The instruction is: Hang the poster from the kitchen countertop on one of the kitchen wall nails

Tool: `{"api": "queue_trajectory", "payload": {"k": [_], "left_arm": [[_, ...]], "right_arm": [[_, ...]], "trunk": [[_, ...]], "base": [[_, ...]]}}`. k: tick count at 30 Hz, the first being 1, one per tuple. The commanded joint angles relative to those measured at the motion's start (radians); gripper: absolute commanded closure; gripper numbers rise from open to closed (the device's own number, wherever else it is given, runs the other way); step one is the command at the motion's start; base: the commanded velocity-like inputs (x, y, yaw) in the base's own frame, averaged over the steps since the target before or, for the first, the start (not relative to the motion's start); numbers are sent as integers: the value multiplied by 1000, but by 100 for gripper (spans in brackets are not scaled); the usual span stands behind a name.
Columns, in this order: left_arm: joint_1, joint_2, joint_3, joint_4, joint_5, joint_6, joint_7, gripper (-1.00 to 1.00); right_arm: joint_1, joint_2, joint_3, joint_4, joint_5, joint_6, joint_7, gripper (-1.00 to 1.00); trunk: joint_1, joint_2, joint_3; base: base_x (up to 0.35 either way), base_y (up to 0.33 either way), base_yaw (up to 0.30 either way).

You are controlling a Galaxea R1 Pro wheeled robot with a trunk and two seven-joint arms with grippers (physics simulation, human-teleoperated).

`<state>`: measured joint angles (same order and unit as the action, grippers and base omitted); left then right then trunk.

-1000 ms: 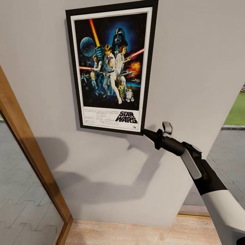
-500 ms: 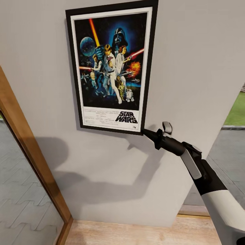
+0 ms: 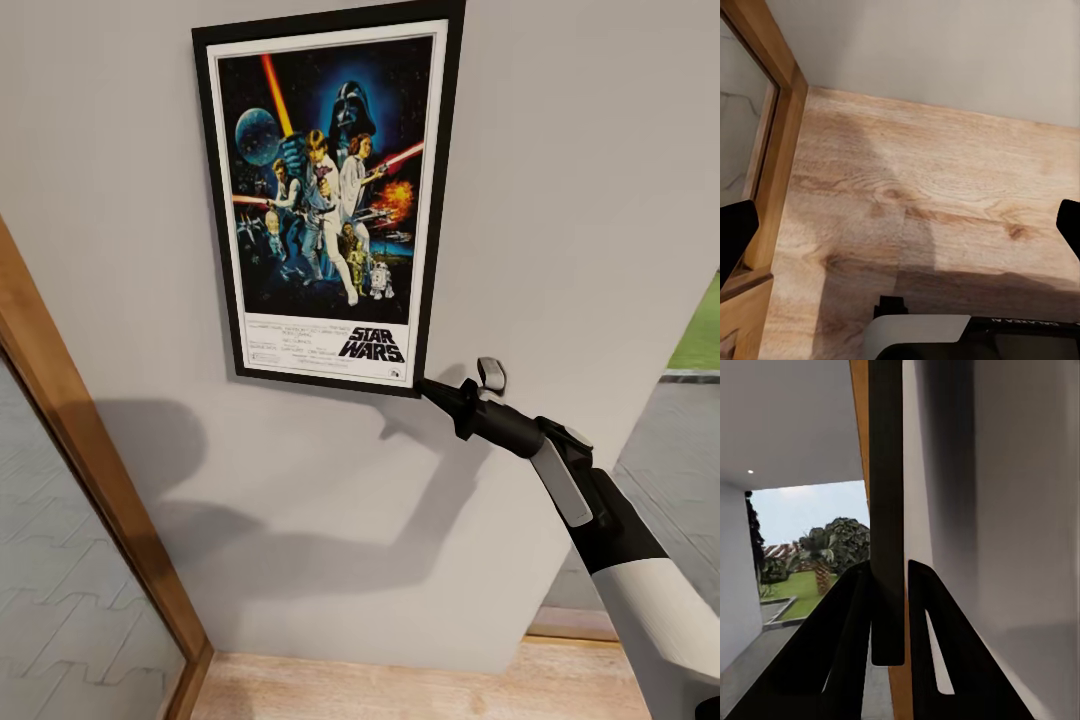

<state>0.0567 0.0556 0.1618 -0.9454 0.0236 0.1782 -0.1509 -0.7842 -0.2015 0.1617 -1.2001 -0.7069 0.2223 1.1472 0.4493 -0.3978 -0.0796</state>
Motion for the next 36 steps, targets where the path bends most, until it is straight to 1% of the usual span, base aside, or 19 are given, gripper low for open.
{"api": "queue_trajectory", "payload": {"k": [1, 11, 15, 33, 36], "left_arm": [[0, 0, 2, -3, 2, 7, -6, -100], [0, 0, 2, -3, 2, 7, -6, -100], [0, -3, 3, 3, 1, -15, -6, -100], [0, -5, 3, 1, 1, -13, -6, -100], [0, -4, 3, 1, 1, -24, -6, -100]], "right_arm": [[-1, -1, 2, 1, -13, 14, 5, 100], [-1, -1, 3, 1, -13, 14, 5, 100], [4, -3, 4, -10, -8, 21, 5, 100], [4, -3, 4, -8, -8, 19, 5, 100], [5, -3, 4, -6, -8, 14, 5, 100]], "trunk": [[1, -2, -2], [1, -2, -2], [1, -2, -2], [1, -2, -2], [1, -2, -2]], "base": [[19, 0, 0], [6, 0, 0], [0, 0, 0], [0, 0, 0], [67, 0, 0]]}}
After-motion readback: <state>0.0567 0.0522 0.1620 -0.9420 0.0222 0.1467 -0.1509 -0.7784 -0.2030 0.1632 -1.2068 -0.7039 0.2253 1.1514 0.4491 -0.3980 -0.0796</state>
